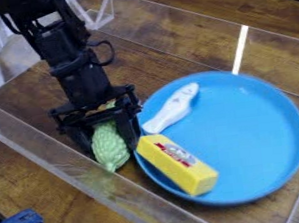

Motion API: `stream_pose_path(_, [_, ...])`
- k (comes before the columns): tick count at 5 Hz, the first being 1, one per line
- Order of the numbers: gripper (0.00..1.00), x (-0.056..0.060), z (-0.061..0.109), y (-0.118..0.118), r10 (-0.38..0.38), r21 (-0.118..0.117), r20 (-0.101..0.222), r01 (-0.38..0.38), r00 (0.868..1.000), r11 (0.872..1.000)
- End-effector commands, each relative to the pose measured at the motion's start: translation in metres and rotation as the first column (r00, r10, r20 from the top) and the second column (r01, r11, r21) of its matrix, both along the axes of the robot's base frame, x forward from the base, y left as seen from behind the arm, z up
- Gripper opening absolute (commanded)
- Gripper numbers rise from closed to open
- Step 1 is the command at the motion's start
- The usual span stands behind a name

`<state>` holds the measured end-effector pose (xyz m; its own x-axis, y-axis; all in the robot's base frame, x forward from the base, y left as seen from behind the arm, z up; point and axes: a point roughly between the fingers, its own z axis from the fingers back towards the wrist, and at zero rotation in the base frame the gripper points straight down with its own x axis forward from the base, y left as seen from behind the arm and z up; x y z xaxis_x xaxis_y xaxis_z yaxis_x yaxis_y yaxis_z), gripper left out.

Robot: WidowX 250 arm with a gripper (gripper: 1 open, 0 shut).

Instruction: Put the green object in the blue tray

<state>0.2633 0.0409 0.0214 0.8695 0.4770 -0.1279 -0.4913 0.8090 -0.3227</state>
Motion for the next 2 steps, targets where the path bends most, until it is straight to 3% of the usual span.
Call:
stream_pose_path(1, [0.0,-0.0019,-0.0027,0.0096,0.058,0.007,0.006,-0.058,0.998,0.998])
stream_pose_path(2, [0.0,-0.001,-0.0011,0.0118,0.099,0.012,0.01,-0.099,0.995,0.995])
